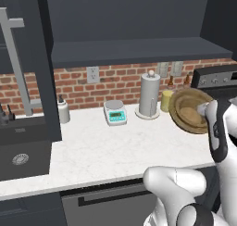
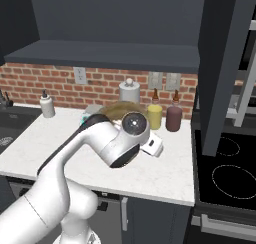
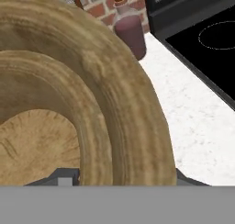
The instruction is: Pick up the bowls on the counter and stack them on top of one another in the open cabinet. Place the smaller bowl on top of the larger bowl.
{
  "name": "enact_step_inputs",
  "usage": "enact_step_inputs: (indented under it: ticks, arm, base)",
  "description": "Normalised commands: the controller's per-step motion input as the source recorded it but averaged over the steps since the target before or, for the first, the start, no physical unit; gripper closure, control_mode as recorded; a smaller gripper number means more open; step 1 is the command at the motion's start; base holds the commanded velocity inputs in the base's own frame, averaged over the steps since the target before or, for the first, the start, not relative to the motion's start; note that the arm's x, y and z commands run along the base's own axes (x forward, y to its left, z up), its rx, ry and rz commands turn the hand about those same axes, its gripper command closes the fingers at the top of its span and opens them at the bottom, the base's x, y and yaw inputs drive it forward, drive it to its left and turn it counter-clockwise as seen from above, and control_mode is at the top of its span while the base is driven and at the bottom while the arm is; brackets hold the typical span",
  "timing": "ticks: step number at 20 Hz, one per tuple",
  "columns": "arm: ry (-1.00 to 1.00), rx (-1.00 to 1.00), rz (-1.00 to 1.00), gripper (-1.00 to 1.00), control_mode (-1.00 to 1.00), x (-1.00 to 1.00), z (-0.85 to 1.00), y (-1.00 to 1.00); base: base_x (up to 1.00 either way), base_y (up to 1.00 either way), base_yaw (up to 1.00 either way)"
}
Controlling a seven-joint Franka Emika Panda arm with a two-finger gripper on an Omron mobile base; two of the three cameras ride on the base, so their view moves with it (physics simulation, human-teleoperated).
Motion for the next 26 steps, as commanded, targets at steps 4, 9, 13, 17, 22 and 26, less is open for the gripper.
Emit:
enact_step_inputs:
  ticks: [4,9,13,17,22,26]
  arm:
    - [-0.12,0.00,0.00,1.00,-1.00,-0.38,1.00,0.30]
    - [-0.18,-0.01,0.00,1.00,-1.00,-0.05,1.00,0.54]
    - [-0.12,-0.02,0.00,1.00,-1.00,0.00,1.00,0.58]
    - [-0.07,0.00,0.00,1.00,-1.00,0.00,1.00,0.45]
    - [-0.10,0.00,0.00,1.00,-1.00,0.00,1.00,0.30]
    - [-0.15,0.01,0.00,1.00,-1.00,0.19,0.59,0.34]
  base:
    - [0.00,0.00,0.00]
    - [0.00,0.00,0.00]
    - [0.00,0.00,0.00]
    - [0.00,0.00,0.00]
    - [0.00,0.00,0.00]
    - [0.00,0.00,0.00]
